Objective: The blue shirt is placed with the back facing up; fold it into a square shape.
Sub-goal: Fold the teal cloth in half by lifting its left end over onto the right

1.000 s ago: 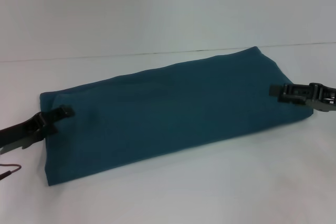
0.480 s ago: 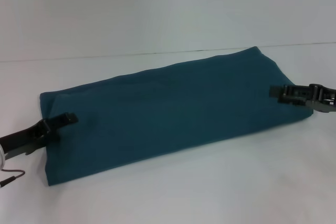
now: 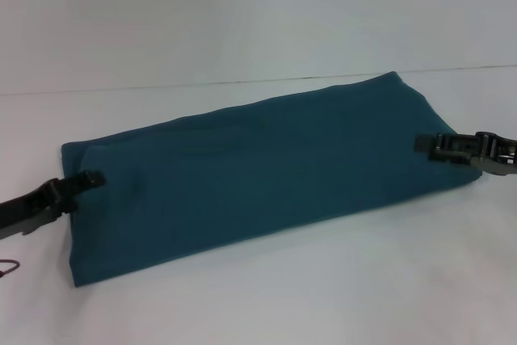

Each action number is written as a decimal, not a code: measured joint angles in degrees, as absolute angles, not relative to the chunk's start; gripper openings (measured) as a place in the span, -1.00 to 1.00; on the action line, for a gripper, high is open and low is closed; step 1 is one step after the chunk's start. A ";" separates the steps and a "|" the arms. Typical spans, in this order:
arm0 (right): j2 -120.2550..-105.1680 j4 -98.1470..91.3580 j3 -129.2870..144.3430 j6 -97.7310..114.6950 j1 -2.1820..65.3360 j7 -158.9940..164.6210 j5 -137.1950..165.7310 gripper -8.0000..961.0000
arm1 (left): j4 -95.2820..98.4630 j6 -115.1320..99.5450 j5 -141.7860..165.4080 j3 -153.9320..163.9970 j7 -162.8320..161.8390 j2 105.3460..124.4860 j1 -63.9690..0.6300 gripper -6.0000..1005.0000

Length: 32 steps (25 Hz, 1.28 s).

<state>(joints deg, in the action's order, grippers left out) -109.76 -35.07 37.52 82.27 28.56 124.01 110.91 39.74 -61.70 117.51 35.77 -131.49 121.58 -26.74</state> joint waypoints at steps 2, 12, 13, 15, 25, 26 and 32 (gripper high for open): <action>-109.72 -35.07 37.51 82.32 28.56 124.01 110.91 0.31 | 41.52 -63.67 117.66 35.40 -131.79 121.55 -26.16 0.68; -109.20 -35.33 37.56 82.53 29.43 124.95 114.47 0.31 | 47.03 -68.32 127.12 37.99 -135.35 121.22 -27.33 0.68; -109.11 -35.31 37.47 82.54 29.53 125.38 114.74 0.31 | 47.43 -67.68 127.93 38.49 -135.54 121.48 -27.68 0.68; -109.04 -35.33 37.33 82.53 29.62 126.24 114.95 0.31 | 48.35 -65.77 128.73 39.00 -135.65 122.21 -28.13 0.68; -108.78 -35.44 37.17 82.52 29.71 126.95 114.96 0.31 | 49.35 -60.82 128.99 39.52 -137.40 123.57 -28.15 0.68; -108.79 -35.45 37.18 82.50 29.71 126.96 114.97 0.31 | 49.77 -61.07 129.02 39.85 -137.30 123.65 -27.83 0.68; -108.81 -35.47 37.17 82.40 29.71 126.97 115.02 0.31 | 50.55 -61.26 129.06 40.46 -137.74 123.54 -26.54 0.68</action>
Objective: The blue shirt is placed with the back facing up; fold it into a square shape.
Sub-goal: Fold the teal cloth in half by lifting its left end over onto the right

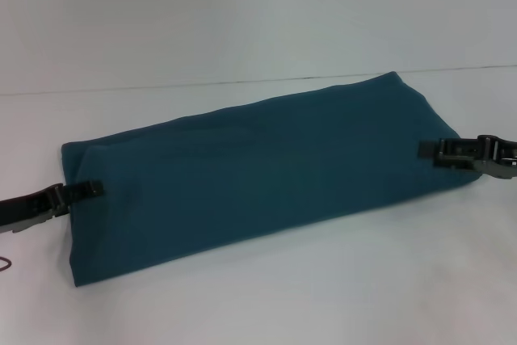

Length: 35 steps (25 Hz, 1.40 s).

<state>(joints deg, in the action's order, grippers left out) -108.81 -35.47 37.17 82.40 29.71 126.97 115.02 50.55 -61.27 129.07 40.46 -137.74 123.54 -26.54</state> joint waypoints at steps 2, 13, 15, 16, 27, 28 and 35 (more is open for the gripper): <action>-108.81 -35.40 37.17 82.39 29.71 126.93 115.04 0.31 | 50.38 -61.29 129.07 40.30 -137.89 123.50 -26.47 0.68; -108.81 -35.24 37.18 82.09 29.58 126.43 115.05 0.31 | 49.50 -60.69 129.20 40.52 -134.52 123.10 -26.40 0.68; -108.81 -35.24 37.18 82.04 29.54 126.38 115.05 0.31 | 49.18 -60.72 129.20 40.52 -133.85 122.99 -26.41 0.68; -108.81 -35.24 37.18 82.02 29.52 126.36 115.05 0.31 | 48.89 -60.73 129.20 40.52 -133.66 122.91 -26.41 0.68; -108.81 -35.24 37.38 81.54 29.44 126.30 115.05 0.31 | 46.60 -60.66 129.23 40.57 -132.63 122.40 -26.73 0.68; -108.81 -35.24 37.38 81.54 29.43 126.29 115.05 0.31 | 46.57 -60.65 129.24 40.57 -132.63 122.40 -26.71 0.68; -108.81 -35.24 37.27 81.54 29.36 126.29 115.05 0.31 | 44.63 -60.92 129.18 41.00 -132.59 122.36 -27.65 0.68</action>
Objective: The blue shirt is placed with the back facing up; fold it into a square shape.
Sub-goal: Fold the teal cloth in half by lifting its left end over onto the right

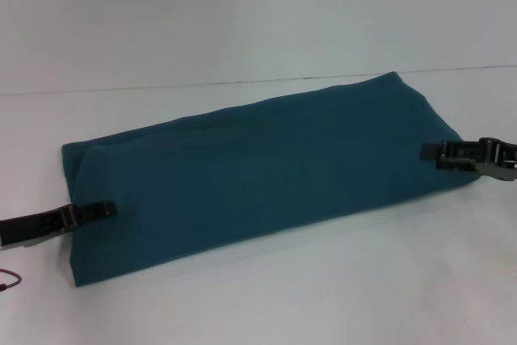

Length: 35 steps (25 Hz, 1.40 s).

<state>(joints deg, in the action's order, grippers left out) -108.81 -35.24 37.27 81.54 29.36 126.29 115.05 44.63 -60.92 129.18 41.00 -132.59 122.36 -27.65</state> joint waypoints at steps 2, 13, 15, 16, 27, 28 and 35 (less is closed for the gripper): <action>-108.80 -35.23 37.32 81.55 29.41 126.30 115.05 0.31 | 44.26 -60.92 129.17 41.30 -132.60 122.35 -27.93 0.68; -108.80 -35.39 37.11 81.72 29.25 126.29 115.01 0.31 | 43.30 -60.90 128.60 43.17 -133.72 123.77 -30.72 0.59; -108.81 -35.46 37.08 81.86 29.13 126.29 114.84 0.31 | 43.52 -60.86 128.51 43.27 -133.78 123.87 -30.69 0.54; -108.81 -35.47 37.08 81.92 29.11 126.30 114.77 0.31 | 43.54 -60.86 128.49 43.36 -133.91 123.89 -30.80 0.51; -108.90 -35.51 36.99 81.99 29.34 126.30 114.69 0.31 | 44.08 -62.54 126.40 43.13 -132.97 123.62 -30.83 -0.39; -108.90 -35.51 36.90 82.01 29.35 126.30 114.69 0.31 | 44.09 -62.87 125.91 43.05 -132.72 123.54 -30.75 -0.49; -108.90 -35.51 36.22 82.01 29.21 126.29 114.69 0.31 | 44.22 -67.20 122.58 41.26 -130.17 122.50 -30.20 -0.84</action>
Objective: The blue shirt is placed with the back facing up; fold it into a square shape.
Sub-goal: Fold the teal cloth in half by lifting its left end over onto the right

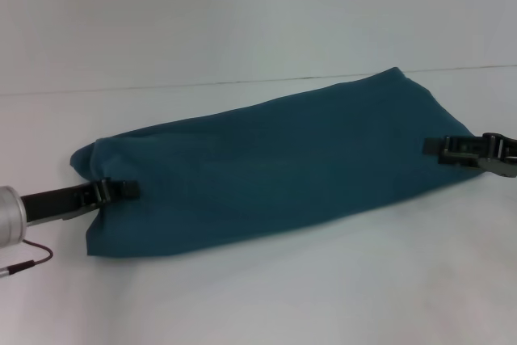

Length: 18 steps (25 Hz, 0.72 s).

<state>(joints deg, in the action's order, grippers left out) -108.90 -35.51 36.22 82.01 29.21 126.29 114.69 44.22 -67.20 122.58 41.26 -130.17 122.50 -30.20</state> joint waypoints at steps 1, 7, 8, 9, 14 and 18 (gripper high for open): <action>-108.90 -35.51 36.20 82.00 29.20 126.30 114.69 0.31 | 44.17 -68.11 122.13 40.43 -129.51 122.38 -30.20 -0.84; -108.90 -35.51 35.76 81.86 29.18 126.30 114.69 0.31 | 44.30 -71.63 120.97 37.19 -128.17 121.67 -30.21 -0.84; -108.90 -35.51 35.66 81.86 29.17 126.29 114.69 0.31 | 44.33 -72.01 120.96 36.41 -128.26 121.44 -30.21 -0.84; -108.90 -35.51 35.62 81.89 29.16 126.30 114.69 0.31 | 44.41 -72.36 120.96 35.72 -128.44 121.17 -30.21 -0.84; -108.90 -35.51 35.56 81.99 29.10 126.36 114.69 0.31 | 44.83 -74.27 121.35 31.97 -130.39 119.47 -30.49 -0.84; -108.89 -35.27 35.57 81.72 29.09 126.40 114.69 0.31 | 45.05 -75.42 122.72 30.06 -133.76 117.56 -30.72 -0.84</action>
<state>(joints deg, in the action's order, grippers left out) -108.89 -35.27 35.57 81.72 29.09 126.40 114.69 45.05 -75.42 122.72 30.06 -133.76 117.56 -30.72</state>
